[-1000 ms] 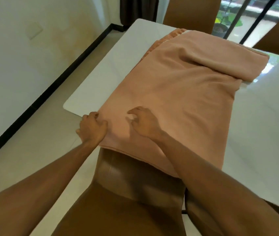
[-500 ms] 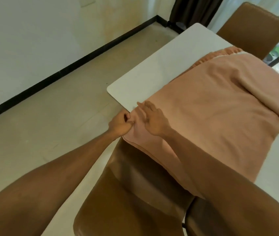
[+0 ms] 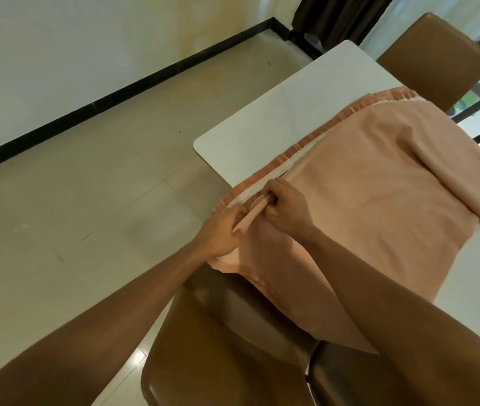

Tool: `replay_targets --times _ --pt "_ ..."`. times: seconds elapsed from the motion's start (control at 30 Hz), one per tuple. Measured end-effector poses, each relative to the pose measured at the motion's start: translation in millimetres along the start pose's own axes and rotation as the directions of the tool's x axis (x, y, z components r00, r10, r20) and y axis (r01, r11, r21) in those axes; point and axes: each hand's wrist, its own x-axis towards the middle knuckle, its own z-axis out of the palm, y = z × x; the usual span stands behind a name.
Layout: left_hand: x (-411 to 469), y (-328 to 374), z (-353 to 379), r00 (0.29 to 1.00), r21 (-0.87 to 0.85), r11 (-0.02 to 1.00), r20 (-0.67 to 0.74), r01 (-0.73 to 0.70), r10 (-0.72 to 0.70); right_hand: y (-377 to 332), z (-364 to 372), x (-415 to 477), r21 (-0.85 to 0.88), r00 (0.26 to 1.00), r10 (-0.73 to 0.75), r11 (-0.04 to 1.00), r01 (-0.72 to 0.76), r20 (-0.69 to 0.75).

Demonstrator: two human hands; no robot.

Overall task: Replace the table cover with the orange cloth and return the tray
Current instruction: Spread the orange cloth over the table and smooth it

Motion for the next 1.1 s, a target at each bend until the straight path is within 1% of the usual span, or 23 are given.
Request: replay_targets --times 0.03,0.07,0.1,0.2,0.27,0.33,0.4,0.47,0.53,0.6,0.63,0.67,0.73,0.87,0.93,1.0,1.1 --pt "0 -1 2 0.997 0.071 0.996 0.063 0.049 -0.053 1 -6 -4 0.005 1.0 -0.017 1.0 0.017 0.003" --pt "-2 1 3 0.991 0.11 0.99 0.094 0.086 -0.096 2 -11 -8 -0.002 0.999 -0.048 0.999 0.048 0.01" --pt "-3 3 5 0.988 0.108 0.99 0.108 0.095 -0.106 4 -17 -11 -0.023 0.997 -0.072 0.997 0.073 0.025" --pt "-8 18 4 0.992 0.048 0.998 0.115 0.05 -0.055 13 -35 -17 -0.136 0.99 -0.091 0.985 0.105 0.112" --pt "-10 24 5 0.994 0.025 0.999 0.103 0.035 -0.037 15 -48 -19 -0.208 0.978 -0.063 0.972 0.105 0.198" --pt "-13 32 7 0.993 0.006 1.0 0.117 0.029 -0.029 15 -60 -24 -0.25 0.951 -0.024 0.963 0.105 0.308" --pt "-16 44 13 0.991 0.02 1.0 0.135 -0.006 0.003 15 -72 -30 -0.322 0.911 0.018 0.938 0.127 0.412" --pt "-23 64 18 0.99 0.01 0.999 0.136 -0.043 0.041 16 -85 -38 -0.375 0.889 0.056 0.917 0.134 0.454" --pt "-31 91 28 0.986 0.057 0.995 0.145 -0.086 0.077 21 -101 -51 -0.418 0.896 0.081 0.9 0.122 0.436" --pt "-40 120 40 0.975 0.166 0.971 0.171 -0.171 0.143 29 -120 -70 -0.46 0.906 0.101 0.881 0.111 0.412" --pt "-44 132 48 0.965 0.182 0.961 0.195 -0.209 0.173 32 -130 -80 -0.479 0.909 0.115 0.872 0.101 0.401" --pt "-48 146 55 0.954 0.168 0.956 0.223 -0.238 0.199 37 -140 -92 -0.495 0.91 0.135 0.865 0.084 0.391" --pt "-50 167 68 0.942 0.102 0.965 0.262 -0.242 0.209 46 -158 -111 -0.517 0.913 0.174 0.854 0.046 0.37" --pt "-55 209 103 0.939 -0.031 0.994 0.326 -0.106 0.11 73 -200 -164 -0.547 0.922 0.261 0.834 -0.067 0.286" --pt "-62 233 125 0.929 -0.069 0.993 0.354 -0.093 0.111 87 -220 -194 -0.548 0.929 0.287 0.828 -0.118 0.233" --pt "-71 258 146 0.915 -0.105 0.987 0.374 -0.121 0.152 97 -237 -223 -0.537 0.939 0.296 0.828 -0.161 0.176" --pt "-86 300 185 0.87 -0.119 0.976 0.443 -0.181 0.216 115 -267 -278 -0.509 0.938 0.341 0.819 -0.266 0.059"
